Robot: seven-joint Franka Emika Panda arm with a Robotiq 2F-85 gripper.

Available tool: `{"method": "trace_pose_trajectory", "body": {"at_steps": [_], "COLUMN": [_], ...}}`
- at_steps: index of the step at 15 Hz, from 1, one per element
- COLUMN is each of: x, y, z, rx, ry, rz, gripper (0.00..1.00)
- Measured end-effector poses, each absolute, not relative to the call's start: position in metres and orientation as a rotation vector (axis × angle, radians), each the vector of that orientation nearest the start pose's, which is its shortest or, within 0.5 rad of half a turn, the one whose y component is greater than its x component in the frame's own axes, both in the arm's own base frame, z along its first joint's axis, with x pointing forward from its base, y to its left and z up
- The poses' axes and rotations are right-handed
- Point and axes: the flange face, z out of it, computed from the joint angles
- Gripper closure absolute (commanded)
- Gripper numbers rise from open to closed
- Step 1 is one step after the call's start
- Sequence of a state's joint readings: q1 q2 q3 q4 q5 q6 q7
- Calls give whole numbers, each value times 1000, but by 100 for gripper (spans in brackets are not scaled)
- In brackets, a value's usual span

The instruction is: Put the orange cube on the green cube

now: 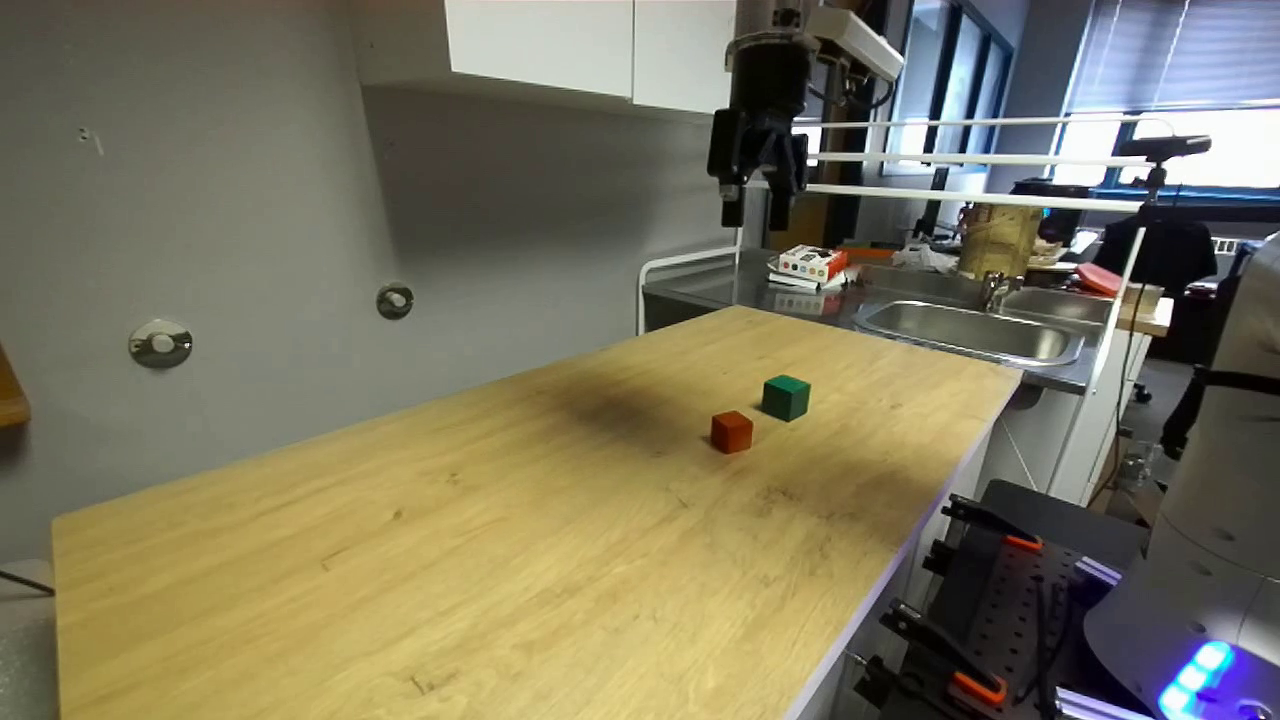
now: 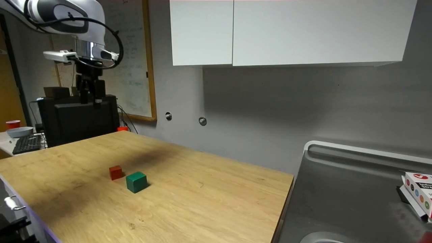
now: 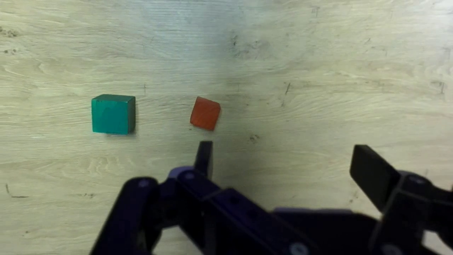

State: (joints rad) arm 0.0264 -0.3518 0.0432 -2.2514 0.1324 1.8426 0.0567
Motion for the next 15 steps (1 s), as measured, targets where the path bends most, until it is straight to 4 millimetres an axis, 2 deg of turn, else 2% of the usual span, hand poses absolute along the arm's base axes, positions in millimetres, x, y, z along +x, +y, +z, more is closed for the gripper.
{"method": "trace_pose_trajectory", "body": {"at_steps": [3,7,11,15], "x": [451,458,460,461], "y": [20,-3,-14,-19], "z": [478,437,390,342], "rx": [-3023,-3010,-2979,-2968], "ry": [167,280,360,406], "rz": [19,-22,9,119], "gripper": [0,0,0,0]}}
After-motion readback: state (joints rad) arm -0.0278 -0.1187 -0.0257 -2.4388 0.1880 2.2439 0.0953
